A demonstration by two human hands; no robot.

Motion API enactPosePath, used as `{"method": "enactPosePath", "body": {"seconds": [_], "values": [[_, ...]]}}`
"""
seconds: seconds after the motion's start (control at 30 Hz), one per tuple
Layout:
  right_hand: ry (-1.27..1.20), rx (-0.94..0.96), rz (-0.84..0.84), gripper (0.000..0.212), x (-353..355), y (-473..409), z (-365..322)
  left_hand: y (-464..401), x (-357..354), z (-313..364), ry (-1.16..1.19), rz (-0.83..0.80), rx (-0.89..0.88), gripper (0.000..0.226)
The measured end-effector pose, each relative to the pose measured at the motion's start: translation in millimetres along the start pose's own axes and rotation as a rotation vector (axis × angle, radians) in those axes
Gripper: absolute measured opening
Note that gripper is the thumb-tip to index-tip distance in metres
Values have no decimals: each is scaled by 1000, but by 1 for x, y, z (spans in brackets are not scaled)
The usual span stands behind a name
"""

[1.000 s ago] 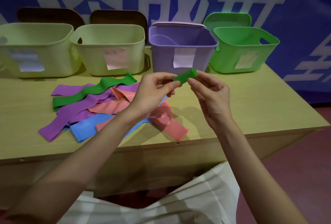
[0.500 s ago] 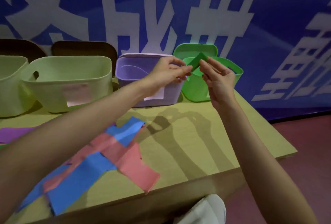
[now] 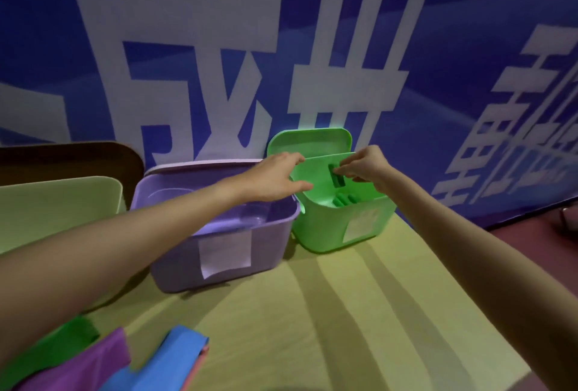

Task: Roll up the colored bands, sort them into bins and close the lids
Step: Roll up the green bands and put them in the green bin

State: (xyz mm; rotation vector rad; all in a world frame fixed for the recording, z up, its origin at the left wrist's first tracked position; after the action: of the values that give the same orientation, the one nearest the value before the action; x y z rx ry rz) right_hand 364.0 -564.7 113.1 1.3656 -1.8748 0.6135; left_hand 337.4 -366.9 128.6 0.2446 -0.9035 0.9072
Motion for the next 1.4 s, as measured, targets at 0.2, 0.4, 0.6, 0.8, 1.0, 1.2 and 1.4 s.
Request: {"method": "enactPosePath", "body": {"seconds": [0.2,0.4,0.6,0.8,1.0,1.2,1.4], "values": [[315,-123,-47,23,-25,-57,9,-29,-13,-23,-80,-106,58,77],[457,-166,-128,37,-61,-84,19,-39,-17,-42,-104,-123,16,63],[596,-261,-191,29,-67,-86,36,-40,-18,-43,-121,-130,-10,57],[648,-247,-203,32,-74,-86,44,-39,-19,-43,-120,-122,-16,56],[641,-215,-211,29,-83,-85,43,-40,-18,-42,-147,-124,12,56],[617,-279,-348,20,-91,-84,45,-42,-19,-45,-137,-125,35,60],[411,-291,-378,41,-81,-69,34,-45,-15,-40,-84,-127,71,58]]}}
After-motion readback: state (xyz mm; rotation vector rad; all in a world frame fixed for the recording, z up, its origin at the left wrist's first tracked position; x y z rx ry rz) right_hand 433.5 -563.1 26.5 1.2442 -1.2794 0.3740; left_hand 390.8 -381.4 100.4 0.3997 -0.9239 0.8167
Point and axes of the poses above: each hand's wrist, its own y-axis away from the middle knuckle, its own x-axis out of the back of the hand, z = x × y, the point moved 7 cm from there along -y, towards the middle knuckle, and after that the axes turned 15 degrees about y, right-handed, at the moved point
